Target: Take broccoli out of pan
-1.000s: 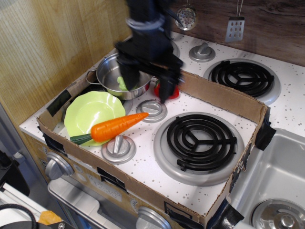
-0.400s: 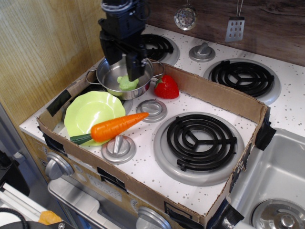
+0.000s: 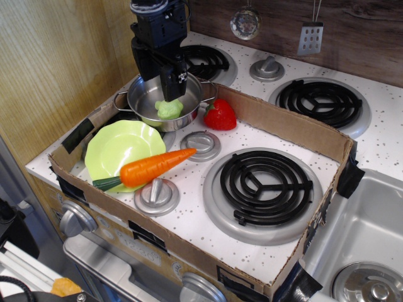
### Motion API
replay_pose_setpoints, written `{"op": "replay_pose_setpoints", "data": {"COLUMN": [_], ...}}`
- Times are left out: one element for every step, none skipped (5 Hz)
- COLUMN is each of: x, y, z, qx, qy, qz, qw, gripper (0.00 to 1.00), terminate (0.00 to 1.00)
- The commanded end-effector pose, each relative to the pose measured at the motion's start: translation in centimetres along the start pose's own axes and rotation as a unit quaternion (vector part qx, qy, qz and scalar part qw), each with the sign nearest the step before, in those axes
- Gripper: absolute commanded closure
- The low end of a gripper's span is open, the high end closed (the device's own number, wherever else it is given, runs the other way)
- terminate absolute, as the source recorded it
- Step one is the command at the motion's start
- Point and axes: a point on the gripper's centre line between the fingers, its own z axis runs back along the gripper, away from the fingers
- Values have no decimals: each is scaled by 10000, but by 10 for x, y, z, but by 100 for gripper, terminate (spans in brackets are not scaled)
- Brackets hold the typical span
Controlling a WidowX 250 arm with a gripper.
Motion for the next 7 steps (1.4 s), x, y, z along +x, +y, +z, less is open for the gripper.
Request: {"op": "replay_pose_setpoints", "data": {"x": [10, 7, 3, 2, -2, -4, -2], "y": [4, 5, 7, 9, 9, 13, 16], "z": [7, -1, -9, -13, -21, -26, -31], "qx": [395, 422, 560, 514, 646, 812, 841], "qy": [-338, -351, -443, -453, -489, -586, -683], "qz": [363, 417, 381, 340, 403, 343, 252], "qw": [9980, 9976, 9967, 9971, 9959, 9944, 9938], "gripper": [0, 0, 0, 0, 0, 0, 0], "terminate": [0, 0, 0, 0, 0, 0, 0]}}
